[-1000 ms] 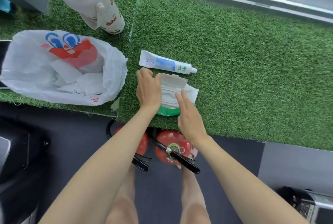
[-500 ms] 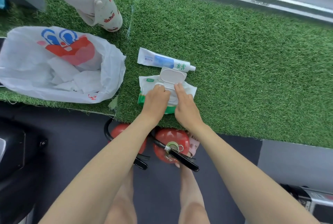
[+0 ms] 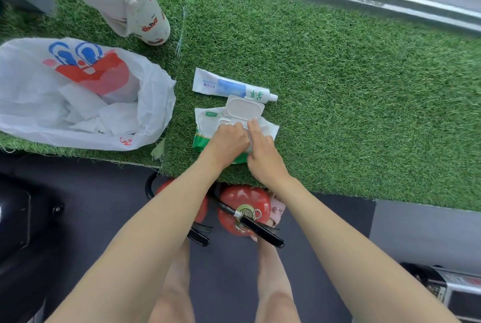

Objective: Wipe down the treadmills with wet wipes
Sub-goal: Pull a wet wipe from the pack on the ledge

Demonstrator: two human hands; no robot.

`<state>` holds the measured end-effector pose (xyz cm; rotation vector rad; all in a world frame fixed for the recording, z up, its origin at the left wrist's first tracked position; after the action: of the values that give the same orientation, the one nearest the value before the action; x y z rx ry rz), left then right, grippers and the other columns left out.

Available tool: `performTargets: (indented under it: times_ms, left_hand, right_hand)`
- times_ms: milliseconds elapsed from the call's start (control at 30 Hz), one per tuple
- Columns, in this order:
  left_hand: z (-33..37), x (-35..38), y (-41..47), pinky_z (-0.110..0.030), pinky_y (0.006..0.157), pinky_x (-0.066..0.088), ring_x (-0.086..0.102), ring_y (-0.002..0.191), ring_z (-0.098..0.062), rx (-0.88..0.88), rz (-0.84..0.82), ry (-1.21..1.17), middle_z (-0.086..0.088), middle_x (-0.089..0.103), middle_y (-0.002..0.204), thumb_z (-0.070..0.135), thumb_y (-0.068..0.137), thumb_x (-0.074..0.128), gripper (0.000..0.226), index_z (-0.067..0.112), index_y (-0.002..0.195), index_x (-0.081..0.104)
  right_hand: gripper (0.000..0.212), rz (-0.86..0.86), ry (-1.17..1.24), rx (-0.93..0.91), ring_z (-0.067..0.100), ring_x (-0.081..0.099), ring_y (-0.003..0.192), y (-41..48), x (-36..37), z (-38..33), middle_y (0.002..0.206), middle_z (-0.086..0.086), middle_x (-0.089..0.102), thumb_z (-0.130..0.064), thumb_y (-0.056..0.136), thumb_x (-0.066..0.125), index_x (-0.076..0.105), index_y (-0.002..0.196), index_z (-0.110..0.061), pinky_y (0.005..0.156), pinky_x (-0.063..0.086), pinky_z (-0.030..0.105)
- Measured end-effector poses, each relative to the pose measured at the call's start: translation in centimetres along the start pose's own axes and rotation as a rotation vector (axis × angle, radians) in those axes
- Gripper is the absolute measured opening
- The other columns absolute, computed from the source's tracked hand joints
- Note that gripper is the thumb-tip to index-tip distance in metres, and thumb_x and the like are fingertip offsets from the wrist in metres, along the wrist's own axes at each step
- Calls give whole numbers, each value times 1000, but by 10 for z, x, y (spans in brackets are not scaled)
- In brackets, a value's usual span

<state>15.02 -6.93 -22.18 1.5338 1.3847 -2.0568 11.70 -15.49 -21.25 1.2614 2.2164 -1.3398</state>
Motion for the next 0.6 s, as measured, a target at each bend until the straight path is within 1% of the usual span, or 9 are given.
performTargets:
  times_ms: [67, 100, 167, 200, 233, 367, 467, 533, 600]
  left_hand:
    - [-7, -15, -1, -17, 37, 34, 52, 37, -9, -20, 65, 18, 6, 52, 50, 20, 46, 86, 25, 21, 53, 61]
    - [-9, -19, -3, -19, 38, 36, 57, 42, -10, -30, 87, 26, 6, 56, 55, 20, 52, 85, 23, 21, 59, 64]
    - [-13, -19, -3, -28, 52, 42, 69, 73, -19, -48, 93, -29, -1, 65, 84, 13, 82, 66, 8, 14, 89, 64]
    - [-18, -15, -1, -31, 58, 40, 68, 86, -24, -94, 52, -111, -4, 65, 96, 9, 90, 53, 10, 11, 98, 59]
    - [-23, -13, 0, -33, 61, 37, 65, 91, -28, -138, 39, -255, -7, 65, 100, 8, 92, 47, 11, 10, 98, 56]
    - [-48, -9, 0, -35, 71, 49, 62, 79, -26, -367, -2, -899, -9, 68, 82, 14, 79, 62, 8, 7, 80, 66]
    - [-57, -11, -4, -31, 69, 49, 59, 63, -16, -408, -134, -1390, -9, 64, 67, 5, 78, 61, 11, 7, 68, 65]
    - [-60, -14, -7, -28, 68, 47, 56, 61, -12, -394, -184, -1520, -5, 62, 65, 2, 79, 58, 14, 9, 68, 63]
    - [-62, -15, -9, -28, 69, 47, 57, 66, -12, -385, -132, -1411, -2, 63, 70, 5, 81, 59, 10, 10, 74, 64]
  right_hand:
    - [81, 4, -4, -5, 29, 29, 133, 0, 0, 1, 162, 1, 7, 9, 83, 38, 9, 155, -15, 107, 33, 39]
    - [80, 10, -10, -10, 28, 30, 132, 0, 0, 1, 162, 1, 7, 9, 84, 39, 9, 155, -14, 107, 34, 39]
    - [80, 16, -29, -16, 28, 33, 128, -1, 0, 0, 162, 2, 7, 8, 84, 40, 9, 155, -13, 103, 35, 38]
    - [79, 19, -40, -15, 29, 34, 126, -1, 1, 0, 162, 2, 8, 8, 85, 40, 10, 154, -13, 102, 35, 37]
    - [78, 24, -53, -18, 29, 36, 124, -2, 1, -1, 162, 4, 8, 8, 85, 40, 11, 154, -12, 100, 35, 36]
    - [70, 45, -114, -32, 31, 40, 113, -1, 1, -5, 162, 6, 9, 2, 90, 42, 15, 153, -10, 95, 38, 38]
    - [64, 60, -116, -17, 31, 40, 113, -1, 1, -5, 162, 4, 8, -8, 96, 44, 17, 153, -13, 96, 37, 39]
    - [62, 57, -103, -12, 31, 39, 115, 0, 1, -5, 162, 3, 7, -11, 97, 46, 18, 153, -14, 98, 36, 40]
    - [63, 49, -88, -5, 31, 38, 117, 0, 1, -5, 163, 2, 6, -11, 98, 46, 17, 153, -15, 98, 37, 40]
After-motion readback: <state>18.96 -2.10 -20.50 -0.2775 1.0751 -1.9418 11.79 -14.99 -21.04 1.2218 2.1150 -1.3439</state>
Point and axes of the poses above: each hand's wrist, its own y-axis towards the middle knuckle, its own x-axis out of the palm, z = x × y, the point moved 5 cm from there along y, towards the middle knuckle
